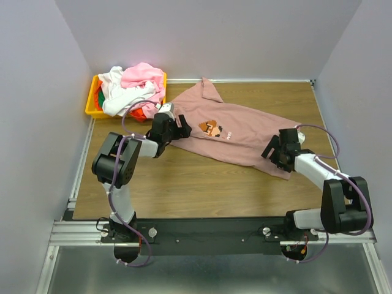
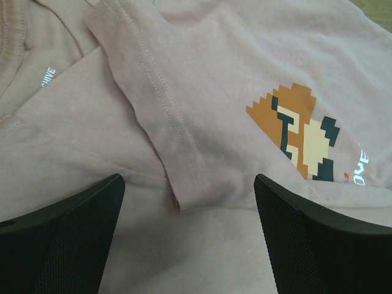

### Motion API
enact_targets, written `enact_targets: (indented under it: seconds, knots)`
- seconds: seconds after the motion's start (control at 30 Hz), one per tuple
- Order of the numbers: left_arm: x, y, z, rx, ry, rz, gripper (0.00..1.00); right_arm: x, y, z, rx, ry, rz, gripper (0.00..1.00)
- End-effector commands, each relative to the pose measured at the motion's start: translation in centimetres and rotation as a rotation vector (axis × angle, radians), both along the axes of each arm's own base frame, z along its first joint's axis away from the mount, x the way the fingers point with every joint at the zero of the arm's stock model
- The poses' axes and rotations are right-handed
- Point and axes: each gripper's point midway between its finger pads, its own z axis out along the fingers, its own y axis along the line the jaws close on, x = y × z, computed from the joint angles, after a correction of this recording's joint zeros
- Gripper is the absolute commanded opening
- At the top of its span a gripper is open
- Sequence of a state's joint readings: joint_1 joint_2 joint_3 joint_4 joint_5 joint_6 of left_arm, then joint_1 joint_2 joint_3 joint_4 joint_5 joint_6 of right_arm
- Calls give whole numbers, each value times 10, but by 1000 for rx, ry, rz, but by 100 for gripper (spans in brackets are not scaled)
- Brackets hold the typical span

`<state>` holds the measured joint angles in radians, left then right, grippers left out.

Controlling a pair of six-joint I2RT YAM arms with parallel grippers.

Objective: Fold and stack the t-shirts
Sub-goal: Fold the tshirt

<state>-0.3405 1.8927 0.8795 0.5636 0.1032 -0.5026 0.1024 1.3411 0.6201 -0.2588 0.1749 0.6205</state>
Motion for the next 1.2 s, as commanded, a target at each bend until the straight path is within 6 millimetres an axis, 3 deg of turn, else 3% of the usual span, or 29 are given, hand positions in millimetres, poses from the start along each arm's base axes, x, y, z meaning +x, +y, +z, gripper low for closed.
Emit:
enact_targets:
  seconds: [0.0, 0.4, 0.57, 0.67, 0.83, 1.0, 1.03, 1.1, 1.17]
  knots:
    - [-1, 19, 0, 34, -15, 61, 95, -27, -24, -17, -75, 131, -76, 95]
    - [-12, 24, 2, 39, -13, 68, 95, -27, -44, -5, -146, 143, -117, 96]
    - [-23, 22, 25, 13, -54, 60, 95, -11, -41, 34, -148, 39, -68, 96]
    - [-29, 21, 58, -22, -118, 64, 95, 1, -22, 64, -65, -62, -4, 96]
    - [-27, 19, 77, -37, -161, 64, 95, 20, 15, 91, 38, -163, 108, 96]
    - [-16, -4, 67, -50, -147, -16, 95, 38, 66, 84, 93, -190, 234, 96]
    - [-16, -10, 63, -65, -148, -43, 95, 38, 84, 73, 106, -166, 282, 96]
    - [-16, -16, 60, -84, -149, -66, 95, 45, 106, 71, 138, -190, 326, 96]
    - [-17, -21, 56, -102, -156, -87, 95, 45, 128, 57, 148, -165, 378, 96]
